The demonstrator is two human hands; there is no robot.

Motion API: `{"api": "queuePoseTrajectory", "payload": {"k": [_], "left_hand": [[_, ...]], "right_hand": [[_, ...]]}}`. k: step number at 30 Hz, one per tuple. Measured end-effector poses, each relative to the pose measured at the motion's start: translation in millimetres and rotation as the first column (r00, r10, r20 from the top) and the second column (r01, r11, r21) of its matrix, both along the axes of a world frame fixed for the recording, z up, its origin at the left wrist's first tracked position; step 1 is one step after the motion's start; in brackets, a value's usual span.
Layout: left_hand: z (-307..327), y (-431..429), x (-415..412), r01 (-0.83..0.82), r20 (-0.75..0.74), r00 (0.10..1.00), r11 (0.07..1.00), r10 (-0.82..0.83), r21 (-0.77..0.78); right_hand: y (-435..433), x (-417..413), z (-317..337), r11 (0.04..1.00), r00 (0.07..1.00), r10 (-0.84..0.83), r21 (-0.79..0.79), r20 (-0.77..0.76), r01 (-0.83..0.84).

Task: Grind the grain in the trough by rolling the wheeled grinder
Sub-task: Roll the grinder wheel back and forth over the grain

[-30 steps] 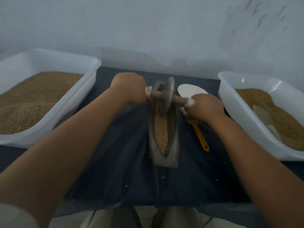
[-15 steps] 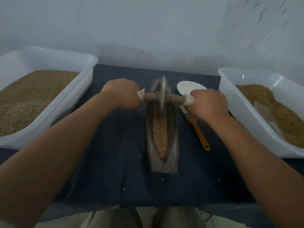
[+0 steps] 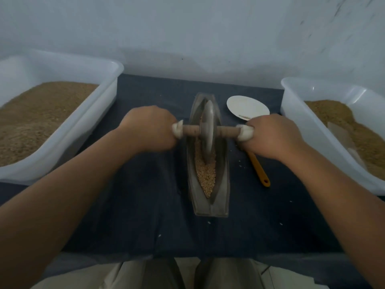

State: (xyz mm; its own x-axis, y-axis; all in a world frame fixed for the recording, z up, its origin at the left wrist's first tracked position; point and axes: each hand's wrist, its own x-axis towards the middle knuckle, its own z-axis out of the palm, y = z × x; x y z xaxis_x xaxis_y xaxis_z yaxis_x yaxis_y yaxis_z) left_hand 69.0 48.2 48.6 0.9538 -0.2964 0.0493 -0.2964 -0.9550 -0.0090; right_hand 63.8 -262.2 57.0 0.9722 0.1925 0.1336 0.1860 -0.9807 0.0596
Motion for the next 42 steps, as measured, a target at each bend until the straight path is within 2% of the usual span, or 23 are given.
{"api": "queuePoseTrajectory", "payload": {"k": [2,4,8,10,13,16,17,20,22,24,28,32,34,37,39,42], "left_hand": [[11,-9,31,-0.056,0.008,0.998,0.998,0.056,0.009],[18,-15,49,-0.071,0.038,0.997,0.997,0.071,0.011],[21,-16,33,-0.008,0.050,0.999,0.998,0.005,0.065],[15,-9,7,0.040,0.040,0.998,0.995,-0.044,0.087],[4,4,-34,0.109,0.141,0.983,0.990,-0.121,0.095],[4,4,-35,0.098,0.142,0.984,0.991,-0.111,0.094],[7,-1,-27,0.069,0.105,0.991,0.994,-0.078,0.085],[20,-14,17,-0.046,0.040,0.998,0.997,0.044,0.064],[31,-20,40,-0.092,-0.009,0.996,0.994,0.093,0.055],[35,-24,48,-0.089,-0.024,0.996,0.994,0.091,0.059],[22,-18,14,-0.037,0.065,0.997,0.994,0.030,0.104],[-1,4,-50,0.088,0.328,0.935,0.982,-0.139,0.165],[-6,9,-49,0.074,0.321,0.940,0.988,-0.115,0.138],[-6,-2,-13,-0.026,0.165,0.986,0.998,0.016,0.058],[0,-10,20,-0.090,0.154,0.984,0.996,0.086,0.022],[10,-17,46,-0.114,0.137,0.984,0.993,0.114,-0.004]], "right_hand": [[6,28,-3,0.998,0.995,-0.062,-0.013,0.078,0.063],[10,46,-4,0.995,0.991,-0.100,-0.015,0.089,0.102],[6,33,-4,0.993,0.991,-0.122,-0.007,-0.054,0.122],[-1,0,-4,0.996,0.991,-0.078,0.038,-0.108,0.082],[-5,-51,8,0.987,0.979,0.057,0.158,-0.198,-0.025],[-7,-50,7,0.987,0.956,0.071,0.157,-0.285,-0.026],[-8,-37,1,0.991,0.966,0.045,0.135,-0.254,-0.010],[-1,10,-11,0.995,0.996,-0.086,0.051,-0.035,0.087],[7,33,-11,0.991,0.991,-0.126,0.051,0.043,0.123],[10,43,-9,0.989,0.990,-0.139,0.053,0.024,0.138],[1,11,-6,0.994,0.991,-0.090,0.049,-0.103,0.096],[-10,-48,3,0.992,0.981,0.036,0.128,-0.191,-0.011],[-12,-49,4,0.992,0.976,0.056,0.126,-0.209,-0.030],[-4,-14,0,1.000,0.997,0.006,0.031,-0.072,-0.003],[5,17,-1,0.999,0.998,-0.045,0.007,0.048,0.044],[15,43,3,0.996,0.993,-0.084,0.022,0.089,0.082]]}}
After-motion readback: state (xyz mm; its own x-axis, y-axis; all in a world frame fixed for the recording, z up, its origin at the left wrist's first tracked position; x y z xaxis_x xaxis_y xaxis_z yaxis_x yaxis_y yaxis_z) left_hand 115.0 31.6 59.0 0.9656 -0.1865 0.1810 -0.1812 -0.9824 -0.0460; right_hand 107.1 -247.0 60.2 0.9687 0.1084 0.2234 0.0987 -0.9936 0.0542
